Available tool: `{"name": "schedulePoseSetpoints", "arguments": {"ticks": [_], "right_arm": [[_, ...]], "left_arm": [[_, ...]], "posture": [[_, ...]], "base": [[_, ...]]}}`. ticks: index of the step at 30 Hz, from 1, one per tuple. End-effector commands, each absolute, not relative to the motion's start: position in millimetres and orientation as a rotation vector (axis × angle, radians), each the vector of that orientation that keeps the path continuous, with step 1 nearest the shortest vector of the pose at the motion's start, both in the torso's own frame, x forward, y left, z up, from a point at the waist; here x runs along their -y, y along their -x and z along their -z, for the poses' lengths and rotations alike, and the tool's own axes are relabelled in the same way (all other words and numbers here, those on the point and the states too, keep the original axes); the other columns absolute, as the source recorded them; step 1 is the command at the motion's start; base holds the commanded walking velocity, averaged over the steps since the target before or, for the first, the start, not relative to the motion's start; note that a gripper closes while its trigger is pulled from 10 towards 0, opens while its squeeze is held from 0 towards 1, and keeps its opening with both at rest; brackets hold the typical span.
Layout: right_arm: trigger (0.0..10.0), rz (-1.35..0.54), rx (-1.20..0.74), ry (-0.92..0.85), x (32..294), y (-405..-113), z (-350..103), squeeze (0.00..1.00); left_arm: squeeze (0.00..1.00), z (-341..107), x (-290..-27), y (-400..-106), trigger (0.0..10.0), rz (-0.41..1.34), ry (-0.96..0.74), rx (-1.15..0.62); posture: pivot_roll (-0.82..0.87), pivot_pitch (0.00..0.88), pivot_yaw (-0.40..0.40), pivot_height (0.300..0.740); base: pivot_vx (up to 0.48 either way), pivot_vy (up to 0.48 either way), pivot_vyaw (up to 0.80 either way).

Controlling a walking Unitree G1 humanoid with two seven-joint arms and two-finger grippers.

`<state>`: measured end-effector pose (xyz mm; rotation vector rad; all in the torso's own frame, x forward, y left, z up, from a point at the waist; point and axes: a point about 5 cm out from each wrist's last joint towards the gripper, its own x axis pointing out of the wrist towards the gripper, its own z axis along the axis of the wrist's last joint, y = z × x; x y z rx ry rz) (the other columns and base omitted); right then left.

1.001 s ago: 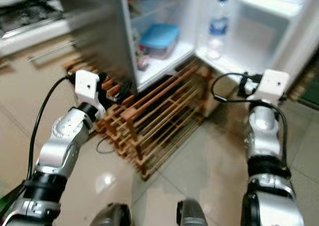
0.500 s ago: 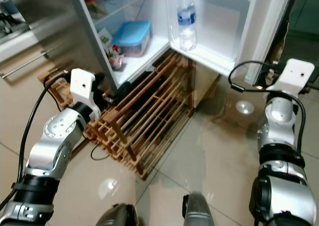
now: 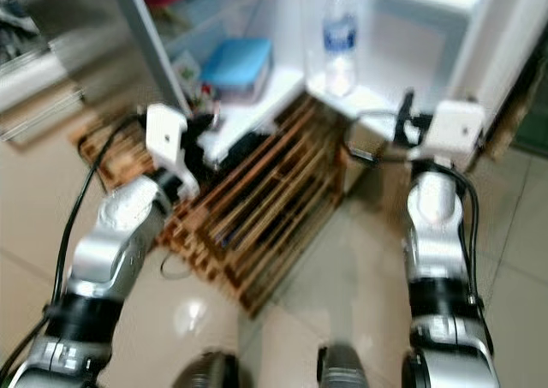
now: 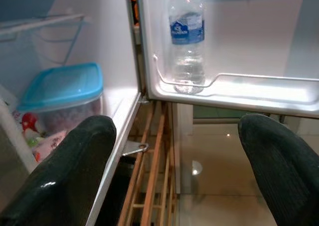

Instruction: Restocking fridge

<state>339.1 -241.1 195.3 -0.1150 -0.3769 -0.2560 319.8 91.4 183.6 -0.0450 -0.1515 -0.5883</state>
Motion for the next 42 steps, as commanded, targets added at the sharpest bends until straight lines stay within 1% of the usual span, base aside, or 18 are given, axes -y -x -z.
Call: {"name": "schedulePoseSetpoints", "arguments": {"ticks": [1, 7, 11, 17, 20, 21, 22, 23, 29, 31, 32, 33, 34, 35, 38, 39, 40, 42], "right_arm": [[10.0, 0.207, 0.334, 0.073, 235, -347, -192, 0.00], [10.0, 0.199, 0.298, 0.056, 237, -361, -200, 0.00], [10.0, 0.241, 0.275, 0.150, 251, -371, -209, 0.00], [10.0, 0.410, 0.210, 0.337, 308, -366, -220, 0.00], [10.0, 0.449, 0.205, 0.354, 320, -363, -225, 0.00], [10.0, 0.519, 0.195, 0.420, 337, -357, -232, 0.00], [10.0, 0.519, 0.195, 0.420, 337, -357, -232, 0.00], [10.0, 0.589, 0.201, 0.501, 352, -350, -241, 0.00], [10.0, 0.781, 0.305, 0.647, 377, -332, -271, 0.00], [10.0, 0.788, 0.338, 0.658, 376, -331, -276, 0.00], [10.0, 0.738, 0.387, 0.642, 366, -335, -276, 0.00], [10.0, 0.673, 0.398, 0.565, 355, -340, -268, 0.00], [10.0, 0.673, 0.398, 0.565, 355, -340, -268, 0.00], [10.0, 0.573, 0.391, 0.435, 338, -348, -254, 0.00], [10.0, 0.519, 0.372, 0.369, 328, -352, -244, 0.00], [10.0, 0.389, 0.291, 0.128, 291, -358, -201, 0.00], [10.0, 0.389, 0.291, 0.128, 291, -358, -201, 0.00], [10.0, 0.305, 0.244, 0.013, 264, -354, -174, 0.00]], "left_arm": [[0.00, -183, -95, -321, 10.0, 0.575, 0.042, 0.151], [0.00, -185, -101, -321, 10.0, 0.546, 0.035, 0.165], [0.00, -184, -107, -320, 10.0, 0.518, 0.029, 0.165], [0.00, -183, -110, -319, 10.0, 0.507, 0.023, 0.163], [0.00, -183, -110, -319, 10.0, 0.506, 0.021, 0.162], [0.00, -183, -108, -320, 10.0, 0.508, 0.021, 0.163], [0.00, -183, -108, -320, 10.0, 0.508, 0.021, 0.163], [0.00, -184, -106, -321, 10.0, 0.514, 0.021, 0.163], [0.00, -184, -103, -322, 10.0, 0.523, 0.030, 0.166], [0.00, -184, -102, -322, 10.0, 0.524, 0.035, 0.166], [0.00, -184, -101, -323, 10.0, 0.525, 0.044, 0.166], [0.00, -184, -100, -323, 10.0, 0.526, 0.048, 0.166], [0.00, -184, -100, -323, 10.0, 0.526, 0.048, 0.166], [0.00, -184, -99, -324, 10.0, 0.520, 0.045, 0.165], [0.00, -183, -99, -324, 10.0, 0.511, 0.037, 0.162], [0.00, -180, -99, -326, 10.0, 0.498, 0.011, 0.147], [0.00, -180, -99, -326, 10.0, 0.498, 0.011, 0.147], [0.00, -177, -100, -326, 10.0, 0.498, 0.000, 0.130]], "posture": [[-0.14, 0.013, 0.141, 0.672], [-0.11, 0.003, 0.123, 0.672], [-0.08, 0.000, 0.109, 0.672], [-0.08, 0.000, 0.107, 0.672], [-0.08, 0.000, 0.109, 0.672], [-0.08, 0.000, 0.111, 0.672], [-0.08, 0.000, 0.111, 0.672], [-0.08, 0.000, 0.111, 0.672], [-0.10, 0.000, 0.113, 0.672], [-0.11, 0.000, 0.112, 0.672], [-0.12, 0.000, 0.112, 0.672], [-0.12, 0.000, 0.112, 0.672], [-0.12, 0.000, 0.112, 0.672], [-0.13, 0.000, 0.111, 0.672], [-0.13, 0.000, 0.112, 0.672], [-0.13, 0.000, 0.113, 0.672], [-0.13, 0.000, 0.113, 0.672], [-0.14, 0.000, 0.115, 0.672]], "base": [[0.000, 0.000, 0.00], [0.000, 0.000, 0.00], [0.000, 0.000, 0.00], [0.000, 0.000, 0.00], [0.000, 0.000, 0.00], [0.000, 0.000, 0.00], [0.000, 0.000, 0.00], [0.000, 0.000, 0.00], [0.000, 0.000, 0.00], [0.000, 0.000, 0.00], [0.000, 0.000, 0.00], [0.000, 0.000, 0.00], [0.000, 0.000, 0.00], [0.000, 0.000, 0.00], [0.000, 0.000, 0.00], [0.000, 0.000, 0.00], [0.000, 0.000, 0.00], [0.000, 0.000, 0.00]]}}
